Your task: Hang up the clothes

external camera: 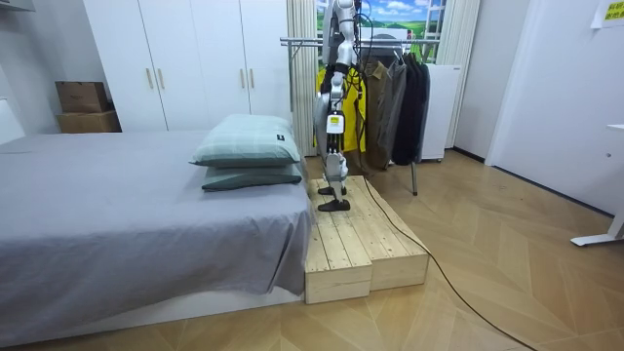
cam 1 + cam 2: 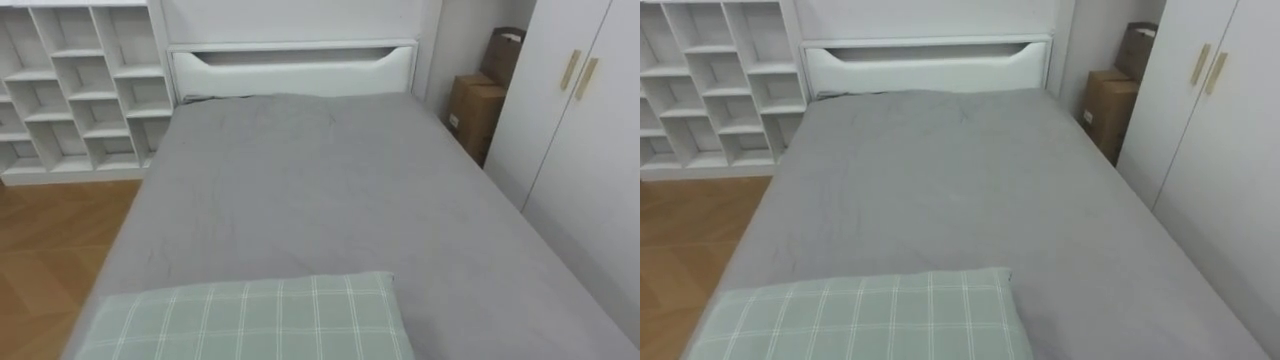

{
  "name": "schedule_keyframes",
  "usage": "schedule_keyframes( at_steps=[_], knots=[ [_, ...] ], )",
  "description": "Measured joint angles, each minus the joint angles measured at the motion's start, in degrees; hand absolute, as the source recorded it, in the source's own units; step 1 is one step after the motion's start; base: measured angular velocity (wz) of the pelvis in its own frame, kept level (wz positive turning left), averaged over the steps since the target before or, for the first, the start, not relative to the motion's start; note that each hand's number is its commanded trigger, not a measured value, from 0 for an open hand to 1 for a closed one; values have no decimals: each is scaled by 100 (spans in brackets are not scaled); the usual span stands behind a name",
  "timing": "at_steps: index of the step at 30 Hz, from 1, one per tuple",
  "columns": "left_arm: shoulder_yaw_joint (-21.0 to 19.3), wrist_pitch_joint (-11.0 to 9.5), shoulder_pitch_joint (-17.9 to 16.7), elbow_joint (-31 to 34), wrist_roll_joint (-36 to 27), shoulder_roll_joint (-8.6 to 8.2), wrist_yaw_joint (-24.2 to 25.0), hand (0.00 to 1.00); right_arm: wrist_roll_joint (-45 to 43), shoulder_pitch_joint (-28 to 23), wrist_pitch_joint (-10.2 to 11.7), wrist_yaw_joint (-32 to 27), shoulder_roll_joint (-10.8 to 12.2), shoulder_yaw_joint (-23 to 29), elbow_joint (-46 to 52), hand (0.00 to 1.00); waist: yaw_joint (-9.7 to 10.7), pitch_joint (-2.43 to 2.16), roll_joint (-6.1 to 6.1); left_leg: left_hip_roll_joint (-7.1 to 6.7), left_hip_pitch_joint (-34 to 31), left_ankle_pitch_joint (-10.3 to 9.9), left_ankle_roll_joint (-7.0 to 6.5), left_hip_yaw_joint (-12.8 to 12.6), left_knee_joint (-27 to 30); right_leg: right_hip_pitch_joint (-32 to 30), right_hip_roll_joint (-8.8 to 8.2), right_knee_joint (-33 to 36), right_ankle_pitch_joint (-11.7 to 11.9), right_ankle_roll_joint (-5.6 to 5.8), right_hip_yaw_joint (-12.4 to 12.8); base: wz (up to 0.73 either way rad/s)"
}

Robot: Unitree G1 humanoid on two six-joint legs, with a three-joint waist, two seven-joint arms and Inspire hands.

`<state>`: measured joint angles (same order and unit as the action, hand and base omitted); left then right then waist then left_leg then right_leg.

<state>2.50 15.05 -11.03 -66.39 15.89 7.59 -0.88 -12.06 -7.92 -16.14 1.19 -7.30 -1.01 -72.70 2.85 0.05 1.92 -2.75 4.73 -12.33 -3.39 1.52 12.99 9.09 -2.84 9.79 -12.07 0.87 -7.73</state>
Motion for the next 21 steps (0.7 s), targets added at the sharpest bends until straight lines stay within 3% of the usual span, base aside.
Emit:
schedule_keyframes(
  at_steps=[21],
  knots=[
    [-3,-15,-8,-5,11,0,-142,0,-2,9,5,80,3,2,-12,0,-4,9,-14,0,13,-12,20,29,-37,0,17,11,-6,-11,-5,0]
  ],
)
